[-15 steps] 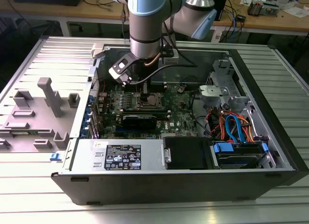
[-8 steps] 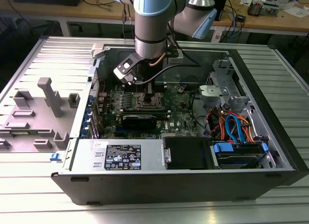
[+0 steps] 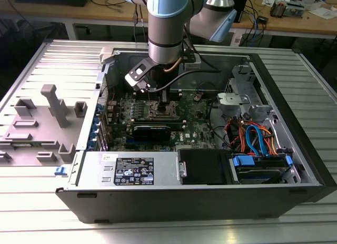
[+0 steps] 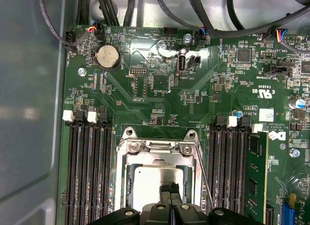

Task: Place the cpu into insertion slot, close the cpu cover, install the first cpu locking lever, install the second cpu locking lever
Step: 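Close the cpu cover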

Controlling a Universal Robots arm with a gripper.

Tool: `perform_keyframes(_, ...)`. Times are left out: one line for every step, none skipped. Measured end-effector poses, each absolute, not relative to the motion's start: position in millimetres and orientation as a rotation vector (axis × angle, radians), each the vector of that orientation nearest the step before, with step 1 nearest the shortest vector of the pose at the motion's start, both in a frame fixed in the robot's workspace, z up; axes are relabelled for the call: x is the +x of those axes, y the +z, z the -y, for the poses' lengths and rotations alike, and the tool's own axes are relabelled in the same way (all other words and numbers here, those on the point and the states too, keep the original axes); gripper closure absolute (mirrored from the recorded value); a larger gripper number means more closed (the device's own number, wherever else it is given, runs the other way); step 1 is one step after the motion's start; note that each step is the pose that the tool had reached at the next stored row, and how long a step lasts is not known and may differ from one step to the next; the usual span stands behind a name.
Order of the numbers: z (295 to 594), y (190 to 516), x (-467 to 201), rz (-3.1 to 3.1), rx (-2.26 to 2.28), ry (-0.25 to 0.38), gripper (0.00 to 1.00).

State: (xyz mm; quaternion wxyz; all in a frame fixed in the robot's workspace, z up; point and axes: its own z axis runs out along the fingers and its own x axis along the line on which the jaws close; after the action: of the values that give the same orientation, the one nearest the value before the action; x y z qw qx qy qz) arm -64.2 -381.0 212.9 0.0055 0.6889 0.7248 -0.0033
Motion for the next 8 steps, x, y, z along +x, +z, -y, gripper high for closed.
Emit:
perform_keyframes(381.0, 212.9, -64.1, -2.269, 2.157, -0.01, 0.89)
perform_keyframes(381.0, 212.9, -64.1, -2.269, 2.157, -0.01, 0.89)
perform_keyframes(381.0, 212.9, -64.1, -2.269, 2.157, -0.01, 0.89)
perform_keyframes(381.0, 212.9, -64.1, -2.269, 2.157, -0.01, 0.89)
perform_keyframes(381.0, 212.9, -64.1, -2.269, 2.157, -0.01, 0.89)
perform_keyframes(381.0, 212.9, -64.0, -2.269, 2.157, -0.01, 0.89)
perform_keyframes(381.0, 212.9, -64.0, -2.269, 2.157, -0.01, 0.89)
perform_keyframes(381.0, 212.9, -63.6, -2.269, 2.157, -0.01, 0.89)
